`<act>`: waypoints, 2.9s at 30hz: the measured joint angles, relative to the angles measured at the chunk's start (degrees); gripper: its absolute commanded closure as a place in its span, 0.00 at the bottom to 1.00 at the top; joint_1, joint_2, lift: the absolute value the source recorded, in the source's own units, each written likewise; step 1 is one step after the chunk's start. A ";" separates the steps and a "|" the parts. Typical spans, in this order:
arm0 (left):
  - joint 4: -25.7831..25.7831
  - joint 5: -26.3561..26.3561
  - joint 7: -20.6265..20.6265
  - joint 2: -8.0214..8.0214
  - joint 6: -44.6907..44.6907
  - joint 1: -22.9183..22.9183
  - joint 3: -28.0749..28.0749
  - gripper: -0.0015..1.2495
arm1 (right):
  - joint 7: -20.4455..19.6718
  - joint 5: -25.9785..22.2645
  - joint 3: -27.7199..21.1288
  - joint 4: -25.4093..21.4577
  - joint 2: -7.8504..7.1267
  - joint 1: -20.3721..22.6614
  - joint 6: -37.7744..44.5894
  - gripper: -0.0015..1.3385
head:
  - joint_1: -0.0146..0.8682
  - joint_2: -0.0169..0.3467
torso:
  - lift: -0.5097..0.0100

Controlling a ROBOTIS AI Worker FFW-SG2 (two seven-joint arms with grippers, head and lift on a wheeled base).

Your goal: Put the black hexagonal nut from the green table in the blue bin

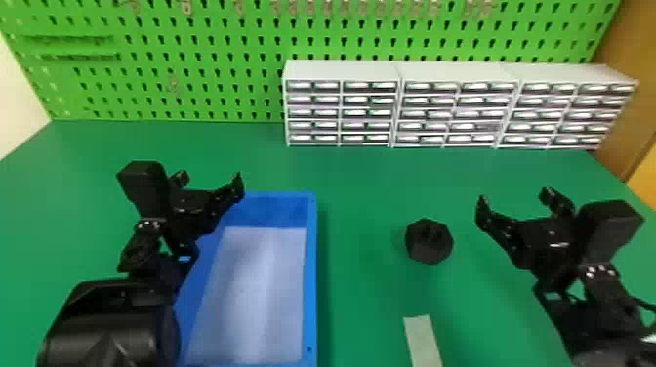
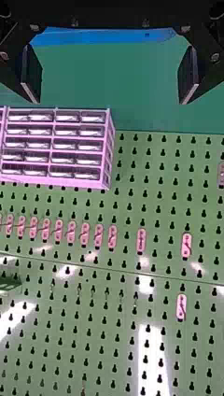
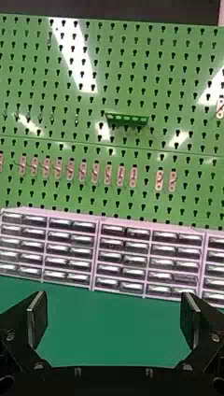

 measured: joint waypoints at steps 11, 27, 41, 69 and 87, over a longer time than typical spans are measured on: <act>0.00 0.08 0.00 0.00 0.00 0.07 0.03 0.14 | 0.00 -0.45 -0.03 -0.03 0.00 -0.33 0.83 0.16 | 0.79 0.19 | 0.79; 0.00 -0.03 0.03 0.00 0.00 0.14 0.04 0.14 | 0.00 -0.74 0.40 -0.37 -0.52 -7.63 15.84 0.16 | 0.79 0.19 | 0.79; 0.00 -0.09 0.03 0.00 0.00 0.22 -0.06 0.14 | 0.00 -1.21 0.39 -0.37 -2.12 -14.18 31.90 0.16 | 0.79 0.19 | 0.79; 0.00 -0.27 0.05 0.00 0.00 0.30 -0.11 0.14 | 0.00 -8.97 0.63 5.68 -5.87 -27.96 52.26 0.16 | 0.79 0.19 | 0.79; 0.00 -0.36 0.07 0.00 0.00 0.31 -0.22 0.14 | 0.00 -13.16 2.82 15.83 -6.17 -37.22 61.44 0.16 | 0.79 0.19 | 0.79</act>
